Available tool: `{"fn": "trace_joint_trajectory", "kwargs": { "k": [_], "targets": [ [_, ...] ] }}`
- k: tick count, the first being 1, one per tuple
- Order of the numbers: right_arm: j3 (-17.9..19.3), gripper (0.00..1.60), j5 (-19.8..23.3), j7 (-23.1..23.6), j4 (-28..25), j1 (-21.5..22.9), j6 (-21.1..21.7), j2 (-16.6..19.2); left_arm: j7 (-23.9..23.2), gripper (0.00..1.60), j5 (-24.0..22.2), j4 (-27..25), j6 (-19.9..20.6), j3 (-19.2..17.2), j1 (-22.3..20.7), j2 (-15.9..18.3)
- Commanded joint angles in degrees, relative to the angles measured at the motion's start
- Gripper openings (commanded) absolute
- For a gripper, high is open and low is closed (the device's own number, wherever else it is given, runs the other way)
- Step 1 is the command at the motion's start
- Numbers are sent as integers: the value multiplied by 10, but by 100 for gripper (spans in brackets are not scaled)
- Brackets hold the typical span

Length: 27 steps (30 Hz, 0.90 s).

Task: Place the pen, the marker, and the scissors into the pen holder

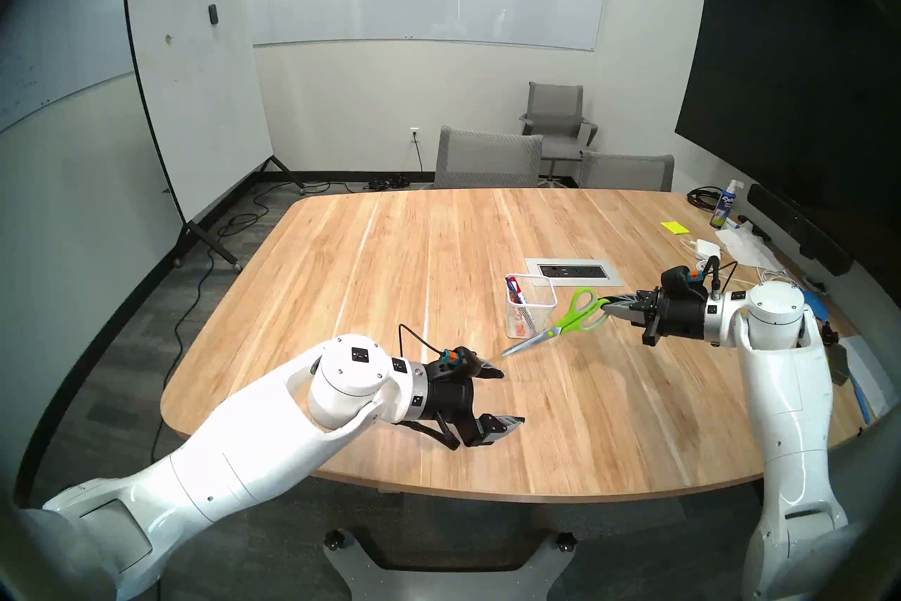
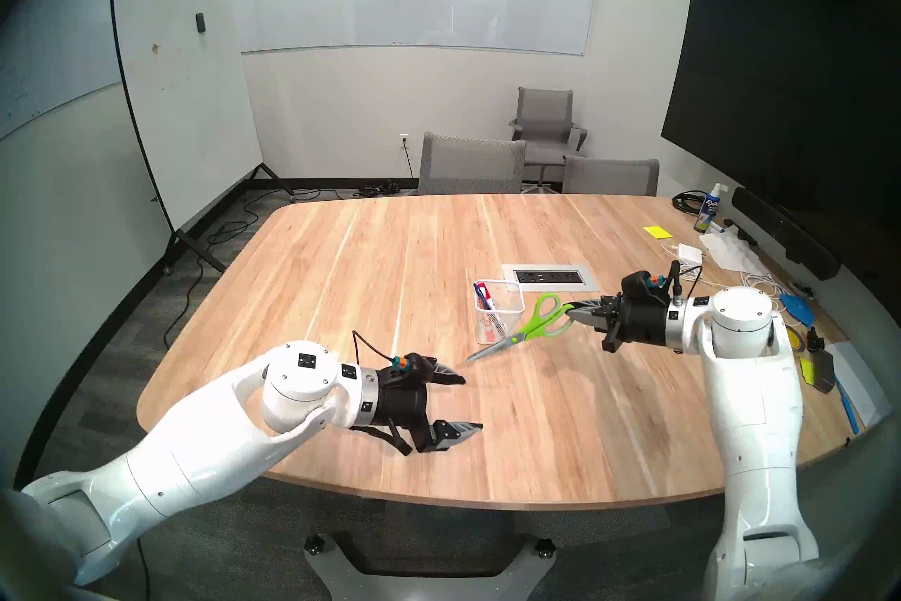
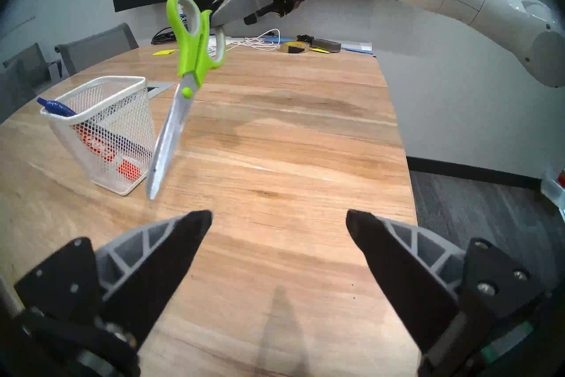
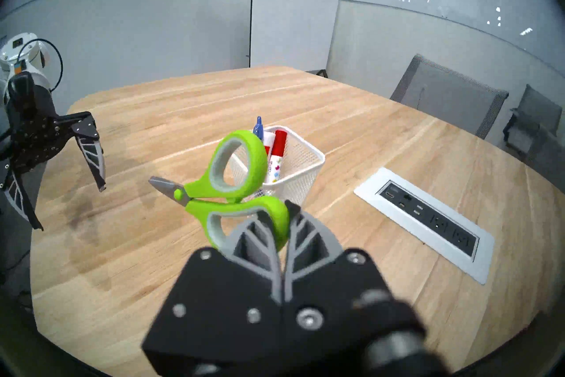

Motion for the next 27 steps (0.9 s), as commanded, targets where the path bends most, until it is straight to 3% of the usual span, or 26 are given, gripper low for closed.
{"fn": "trace_joint_trajectory", "kwargs": {
  "k": [1, 14, 27],
  "targets": [
    [-8, 0, 2, -15, -20, 53, 4, 6, 7, 160, -9, -20, -12, -12, 10, 5],
    [-35, 0, -6, -48, 10, 131, 21, 17, 18, 160, -14, -10, -24, -13, 20, 4],
    [-60, 0, -23, -62, 70, 196, -7, 44, 25, 160, -18, -6, -30, -16, 24, 7]
  ]
}}
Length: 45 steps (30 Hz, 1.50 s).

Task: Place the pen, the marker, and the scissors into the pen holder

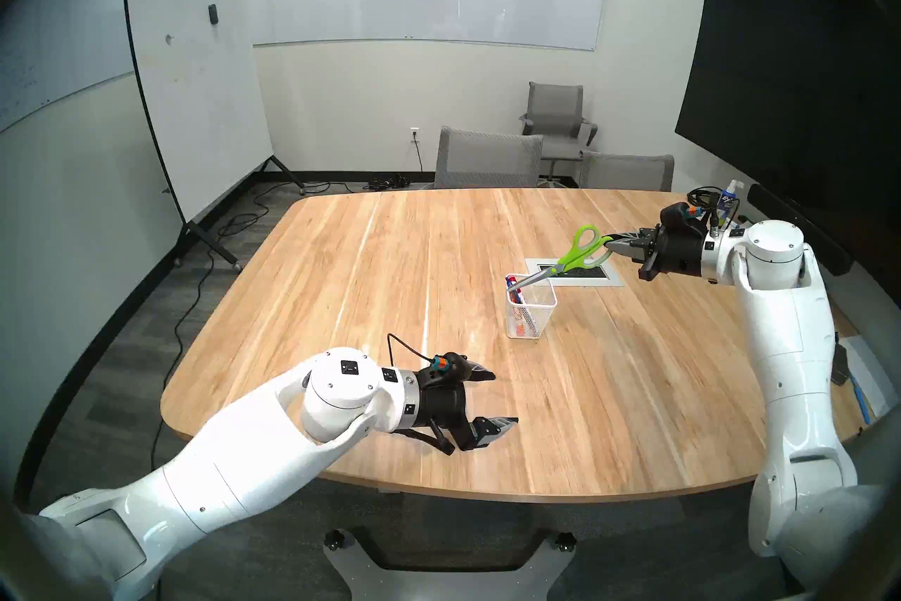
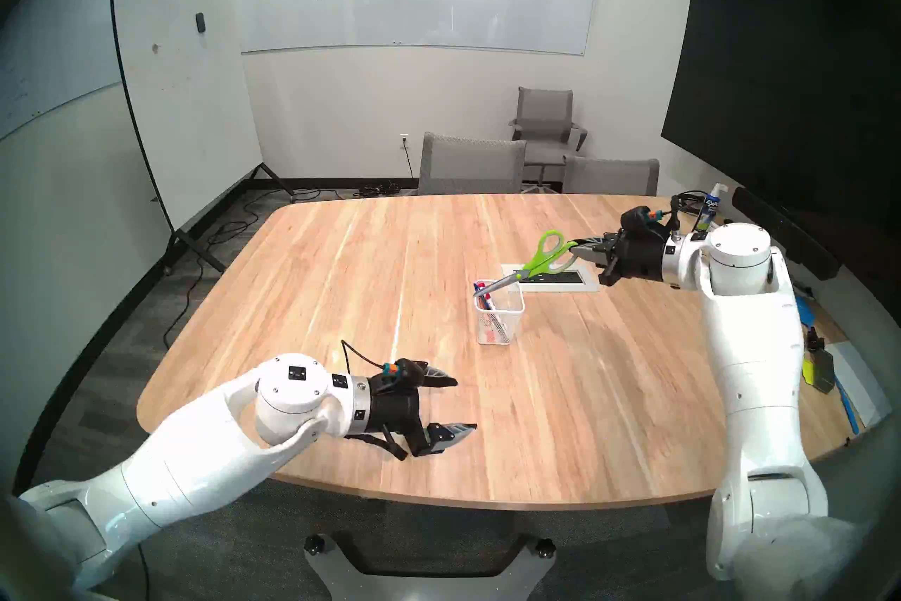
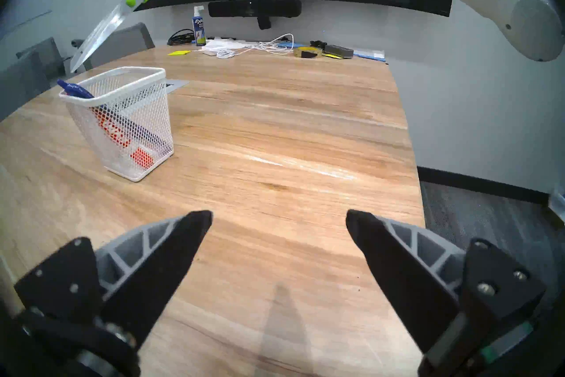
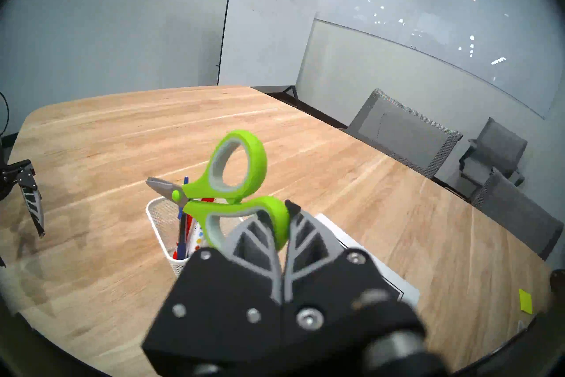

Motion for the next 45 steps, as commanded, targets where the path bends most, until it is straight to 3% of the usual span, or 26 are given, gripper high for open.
{"fn": "trace_joint_trajectory", "kwargs": {
  "k": [1, 18, 31, 45],
  "targets": [
    [-6, 0, -7, -6, 15, 61, -23, 20, 0, 160, -4, -7, -7, -5, -2, -1],
    [-35, 0, -32, 8, 47, 107, -99, 40, 5, 160, -5, -8, -12, -5, -3, 2],
    [-33, 0, -41, 24, 8, 69, -177, 51, 0, 160, -4, -3, -16, -5, -6, -2],
    [-27, 0, -70, -7, -22, 27, -223, 41, 0, 160, -3, 1, -22, -4, -5, -4]
  ]
}}
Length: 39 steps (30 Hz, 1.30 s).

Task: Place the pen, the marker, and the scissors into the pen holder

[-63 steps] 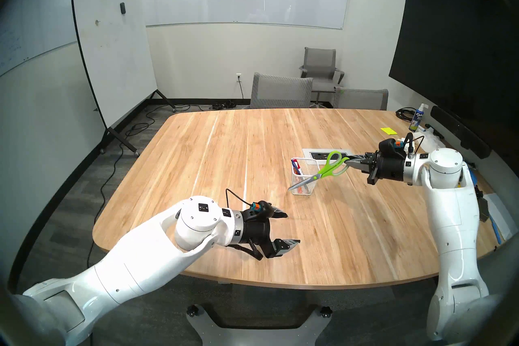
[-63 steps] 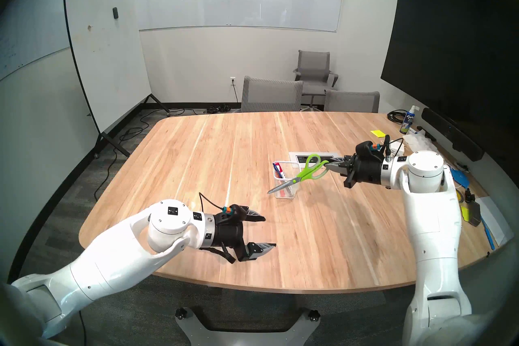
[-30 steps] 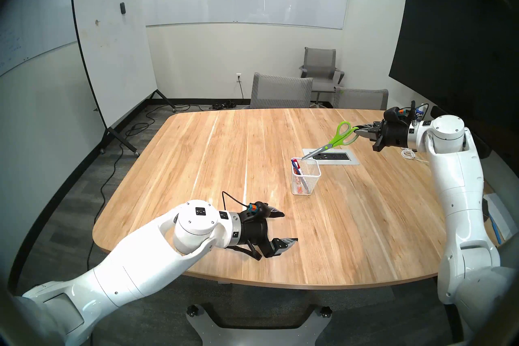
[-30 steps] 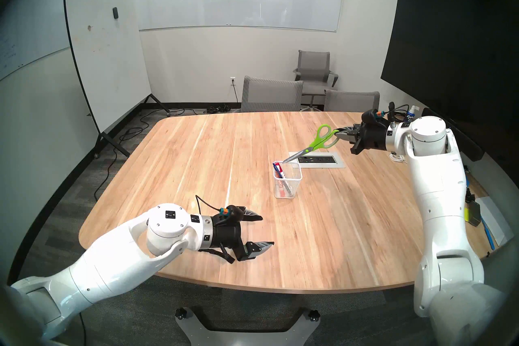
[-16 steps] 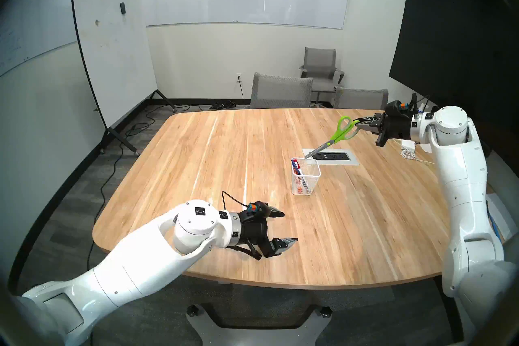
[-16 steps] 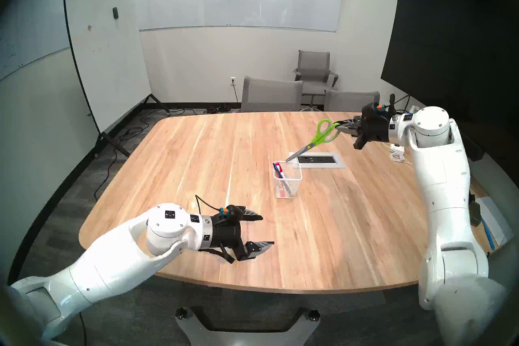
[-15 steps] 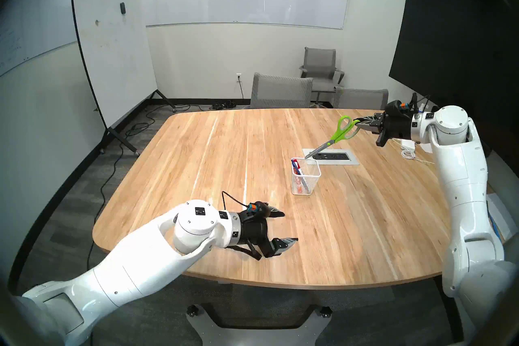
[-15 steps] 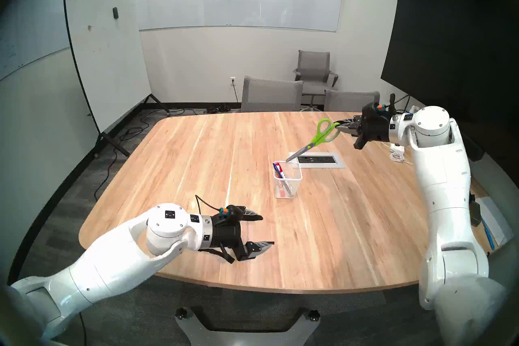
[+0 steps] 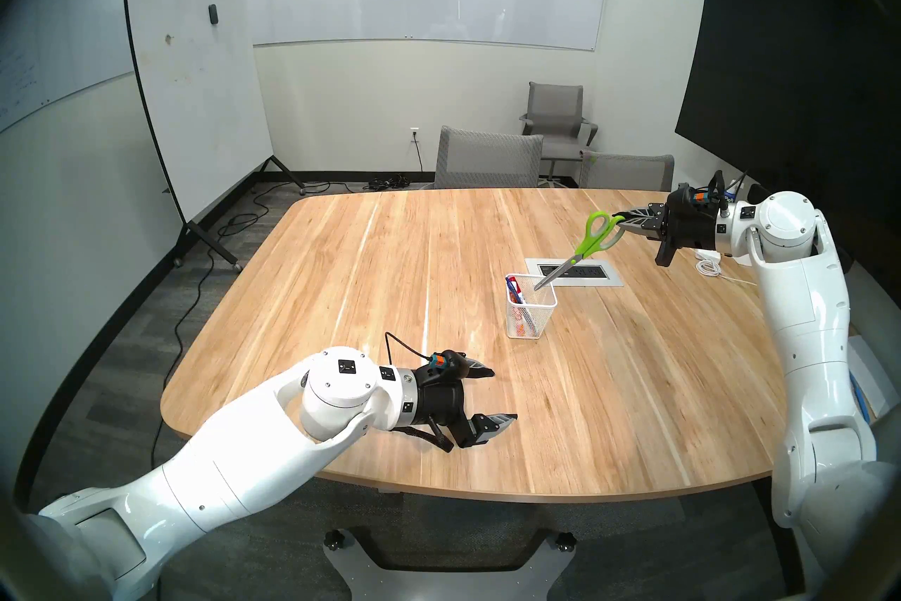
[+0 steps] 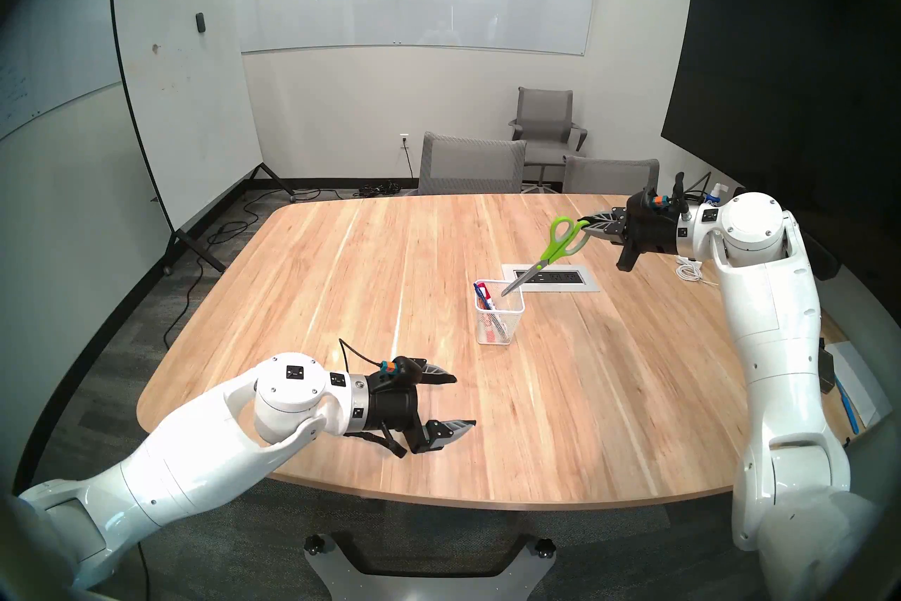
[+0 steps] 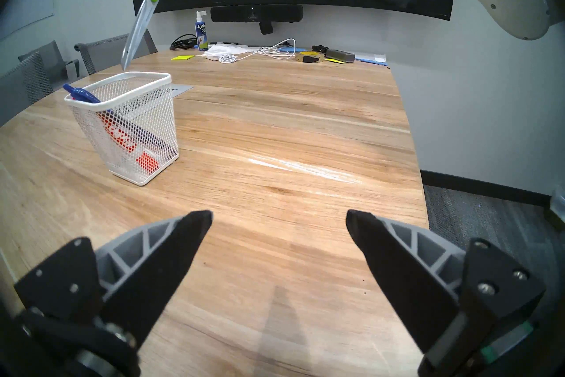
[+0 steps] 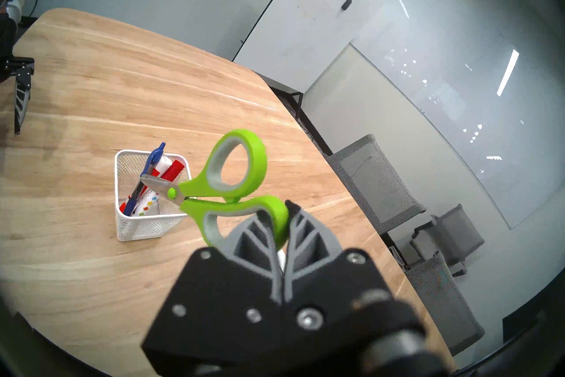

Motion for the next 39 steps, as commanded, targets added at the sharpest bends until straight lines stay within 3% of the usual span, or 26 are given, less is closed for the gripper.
{"fn": "trace_joint_trajectory", "kwargs": {
  "k": [1, 21, 39],
  "targets": [
    [9, 0, -5, -23, -28, -9, -16, -5, 2, 160, 0, -5, -9, -3, -3, -5],
    [21, 0, -32, -57, -84, -58, -58, -21, 3, 160, -1, -2, -21, -2, 1, -4],
    [21, 0, -70, -80, -101, -73, -107, -27, 2, 160, -3, -1, -22, -1, 1, -3]
  ]
}}
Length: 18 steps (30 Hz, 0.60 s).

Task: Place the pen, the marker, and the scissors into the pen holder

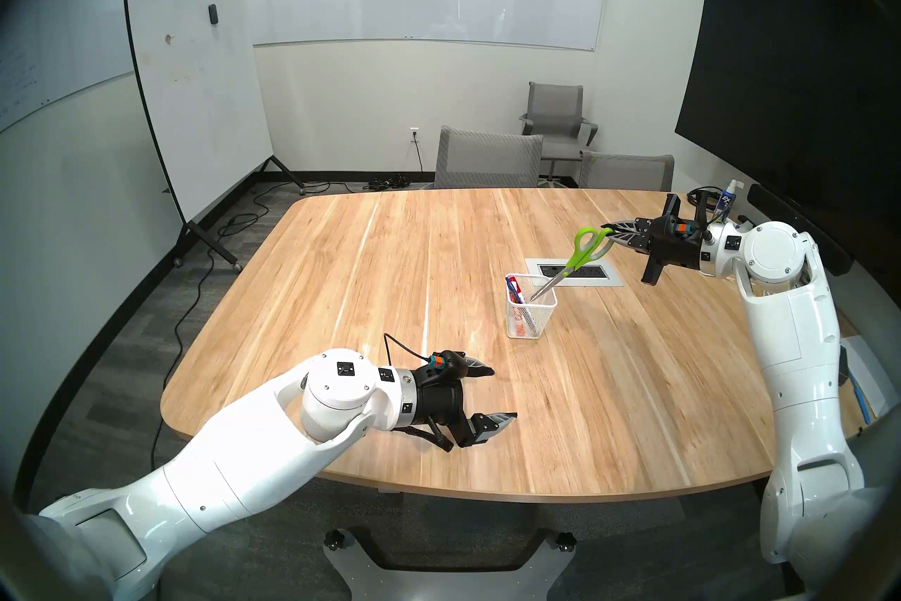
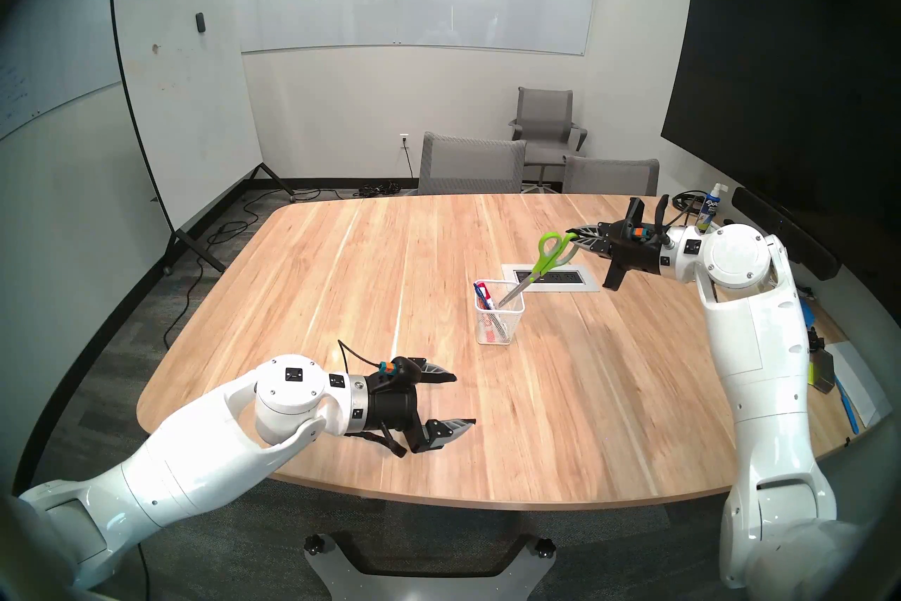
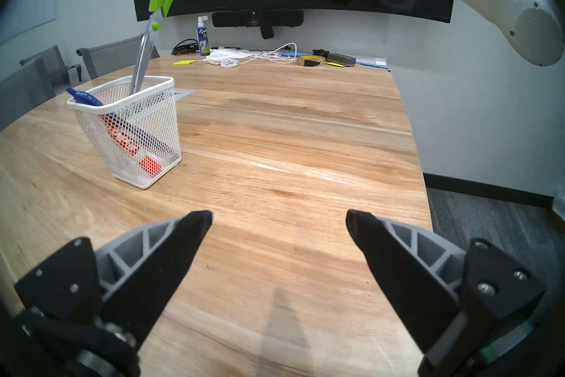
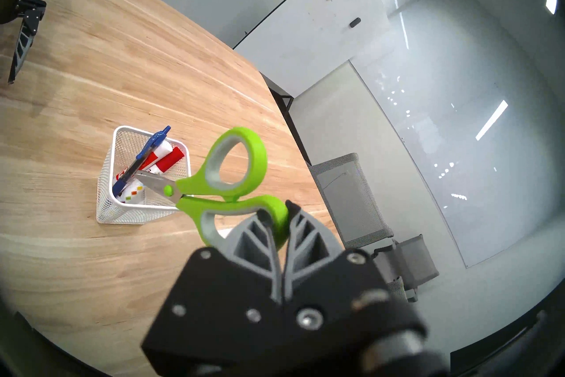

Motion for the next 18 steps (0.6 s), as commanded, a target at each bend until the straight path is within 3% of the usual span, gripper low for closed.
{"fn": "trace_joint_trajectory", "kwargs": {
  "k": [1, 18],
  "targets": [
    [4, 0, -1, -9, -18, 3, -16, -1, 0, 160, -2, -8, -4, -2, -1, -3],
    [1, 0, -21, -10, -38, -23, -44, -3, 2, 160, -2, -6, -8, -2, 1, -4]
  ]
}}
